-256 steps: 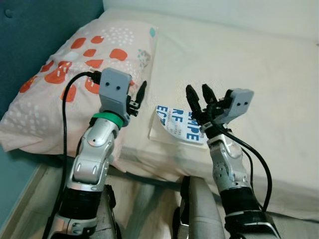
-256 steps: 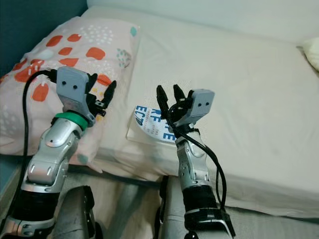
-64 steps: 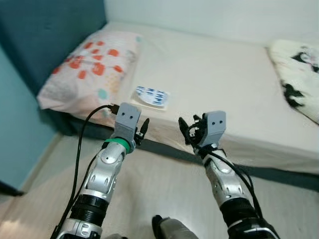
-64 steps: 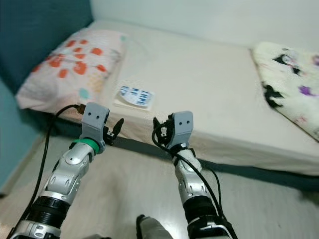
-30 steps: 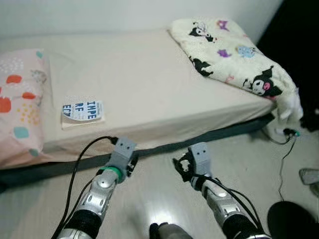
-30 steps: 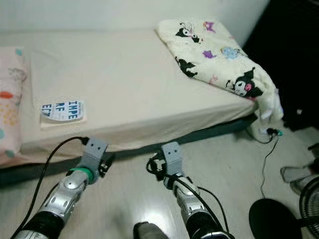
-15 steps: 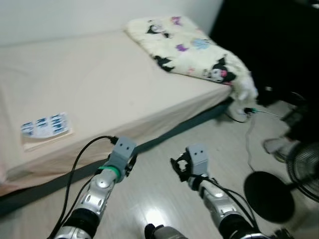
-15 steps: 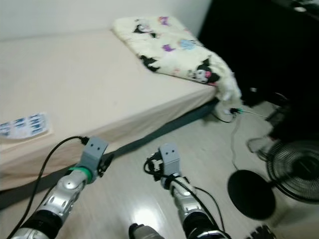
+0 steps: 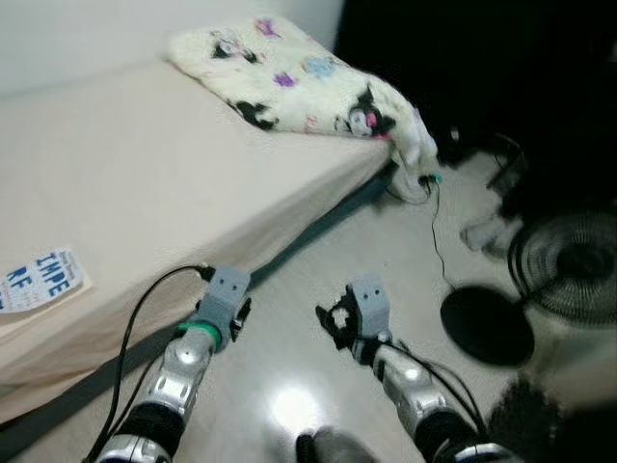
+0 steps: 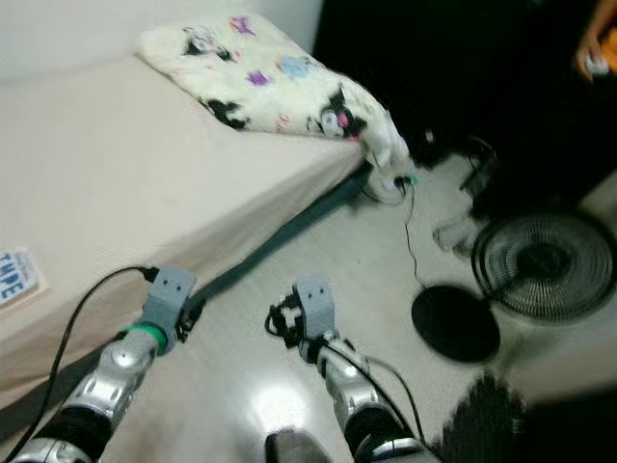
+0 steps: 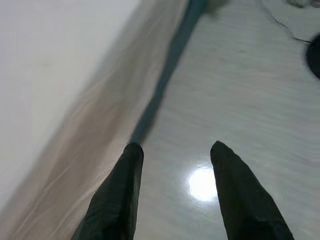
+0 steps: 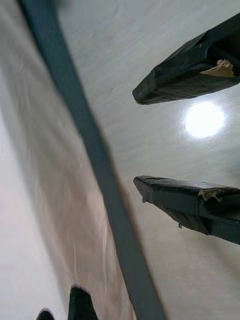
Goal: Clean up the room
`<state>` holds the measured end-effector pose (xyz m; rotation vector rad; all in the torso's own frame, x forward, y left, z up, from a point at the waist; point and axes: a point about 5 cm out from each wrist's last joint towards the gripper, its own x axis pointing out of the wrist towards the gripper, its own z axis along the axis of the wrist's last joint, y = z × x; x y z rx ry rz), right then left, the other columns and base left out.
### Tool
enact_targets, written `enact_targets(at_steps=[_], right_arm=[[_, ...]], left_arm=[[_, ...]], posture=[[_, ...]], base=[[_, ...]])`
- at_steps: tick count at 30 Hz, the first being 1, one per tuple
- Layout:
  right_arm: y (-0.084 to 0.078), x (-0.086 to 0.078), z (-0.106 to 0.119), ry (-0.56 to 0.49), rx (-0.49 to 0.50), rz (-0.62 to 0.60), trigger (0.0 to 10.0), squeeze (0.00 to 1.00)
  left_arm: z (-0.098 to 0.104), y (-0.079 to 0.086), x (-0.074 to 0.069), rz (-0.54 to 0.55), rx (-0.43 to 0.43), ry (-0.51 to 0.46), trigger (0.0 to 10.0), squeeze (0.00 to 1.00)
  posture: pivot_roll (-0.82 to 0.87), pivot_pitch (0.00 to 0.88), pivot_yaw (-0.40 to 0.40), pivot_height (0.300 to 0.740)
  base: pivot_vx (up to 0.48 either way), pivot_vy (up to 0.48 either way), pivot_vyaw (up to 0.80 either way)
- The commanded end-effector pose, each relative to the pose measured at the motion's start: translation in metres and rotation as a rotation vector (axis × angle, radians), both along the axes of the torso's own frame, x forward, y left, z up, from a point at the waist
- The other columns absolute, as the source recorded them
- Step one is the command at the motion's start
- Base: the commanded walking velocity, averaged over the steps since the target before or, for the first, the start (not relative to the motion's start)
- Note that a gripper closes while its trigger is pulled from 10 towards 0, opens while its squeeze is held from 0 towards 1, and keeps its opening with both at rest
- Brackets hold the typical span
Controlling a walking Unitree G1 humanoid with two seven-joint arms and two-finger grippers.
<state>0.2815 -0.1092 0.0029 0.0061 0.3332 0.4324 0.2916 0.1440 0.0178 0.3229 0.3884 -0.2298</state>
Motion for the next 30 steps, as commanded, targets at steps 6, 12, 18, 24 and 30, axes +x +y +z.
enact_targets(at_steps=[6, 12, 18, 24, 30], right_arm=[[-0.0045, -0.0039, -0.0048, 0.019, 0.002, -0.022, 10.0, 0.0], [-0.0047, -0.0038, -0.0049, 0.019, 0.005, -0.027, 10.0, 0.0], [-0.0046, -0.0036, -0.0048, 0.019, 0.006, -0.028, 10.0, 0.0], [-0.0042, -0.0033, -0.0046, 0.02, 0.008, -0.029, 10.0, 0.0], [-0.0039, -0.0031, -0.0045, 0.019, 0.01, -0.032, 10.0, 0.0]], left_arm=[[-0.003, -0.0045, -0.0022, -0.011, -0.006, 0.01, 10.0, 0.0], [-0.0033, -0.0044, -0.0021, -0.013, -0.006, 0.01, 10.0, 0.0], [-0.0033, -0.004, -0.0018, -0.011, -0.006, 0.009, 10.0, 0.0], [-0.0031, -0.0032, -0.0013, -0.008, -0.003, 0.008, 10.0, 0.0], [-0.0027, -0.0028, -0.0008, -0.011, 0.0, 0.006, 10.0, 0.0]], posture=[[-0.01, 0.005, -0.013, 0.74], [-0.01, 0.007, -0.012, 0.74], [-0.01, 0.008, -0.011, 0.74], [-0.01, 0.009, -0.01, 0.74], [-0.01, 0.008, -0.008, 0.74]], base=[[0.0, 0.0, -0.74], [0.0, 0.0, -0.75], [0.0, 0.0, -0.75], [0.0, 0.0, -0.74], [0.0, 0.0, -0.74]])
